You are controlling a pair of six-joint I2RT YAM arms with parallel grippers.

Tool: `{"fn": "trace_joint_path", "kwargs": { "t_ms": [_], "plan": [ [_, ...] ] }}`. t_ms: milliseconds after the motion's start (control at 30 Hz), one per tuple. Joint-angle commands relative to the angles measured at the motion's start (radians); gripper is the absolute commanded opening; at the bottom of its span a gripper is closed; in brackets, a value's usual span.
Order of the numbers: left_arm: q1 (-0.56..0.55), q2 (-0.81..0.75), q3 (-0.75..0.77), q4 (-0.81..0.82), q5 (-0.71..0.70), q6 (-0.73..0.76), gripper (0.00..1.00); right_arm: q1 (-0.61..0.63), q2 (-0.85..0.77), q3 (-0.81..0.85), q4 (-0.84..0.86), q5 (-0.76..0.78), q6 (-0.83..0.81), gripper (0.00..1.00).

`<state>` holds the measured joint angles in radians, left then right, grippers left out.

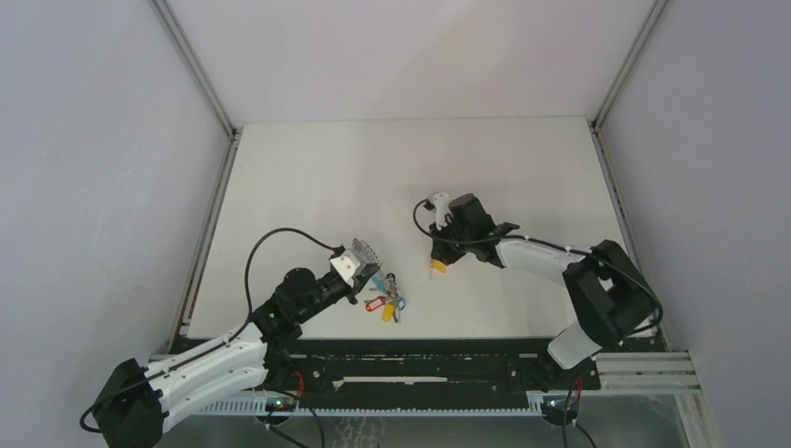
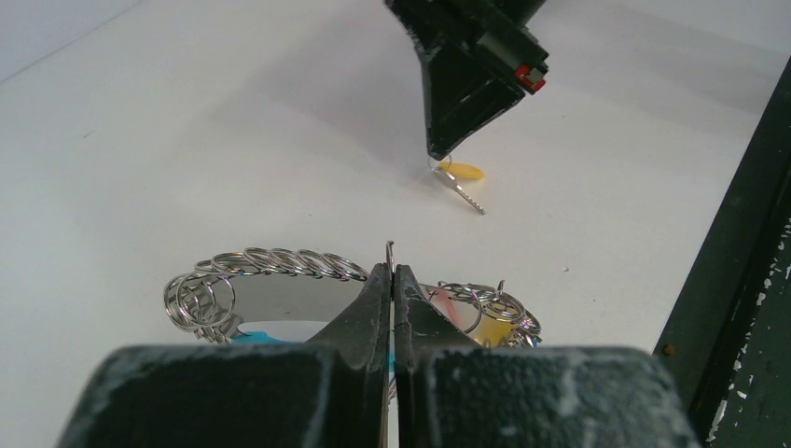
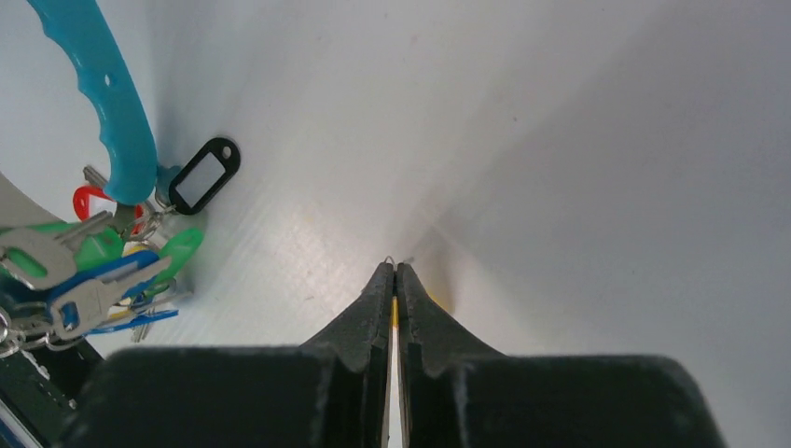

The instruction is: Put the keys on the keyring

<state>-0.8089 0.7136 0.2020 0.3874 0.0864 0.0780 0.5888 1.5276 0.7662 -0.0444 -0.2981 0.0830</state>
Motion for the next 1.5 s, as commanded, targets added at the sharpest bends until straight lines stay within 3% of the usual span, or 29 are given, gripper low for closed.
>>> {"fn": "trace_joint_path", "kwargs": {
  "t_ms": [0, 300, 600, 667, 900, 1300, 1467],
  "plan": [
    [0.004, -0.012, 0.0, 0.074, 0.012, -0.015, 0.0, 0.074, 0.088, 0.181, -0.328, 0.17, -0.071, 0.0],
    [0.004, -0.011, 0.004, 0.068, 0.014, -0.015, 0.0, 0.126, 0.226, 0.355, -0.523, 0.289, -0.118, 0.0],
    [0.004, -0.003, 0.005, 0.066, 0.014, -0.015, 0.0, 0.143, 0.285, 0.44, -0.555, 0.318, -0.137, 0.0],
    [0.004, -0.004, 0.006, 0.065, 0.014, -0.015, 0.0, 0.143, 0.277, 0.438, -0.552, 0.307, -0.125, 0.06],
    [0.004, -0.007, 0.005, 0.065, 0.015, -0.017, 0.0, 0.108, 0.127, 0.331, -0.43, 0.172, -0.048, 0.25],
    [0.003, 0.001, 0.006, 0.072, 0.018, -0.018, 0.0, -0.073, -0.083, -0.007, -0.034, -0.075, 0.274, 0.29],
    [0.004, 0.005, 0.007, 0.074, 0.021, -0.02, 0.0, -0.092, -0.05, 0.015, -0.046, -0.119, 0.32, 0.29]
  ]
}}
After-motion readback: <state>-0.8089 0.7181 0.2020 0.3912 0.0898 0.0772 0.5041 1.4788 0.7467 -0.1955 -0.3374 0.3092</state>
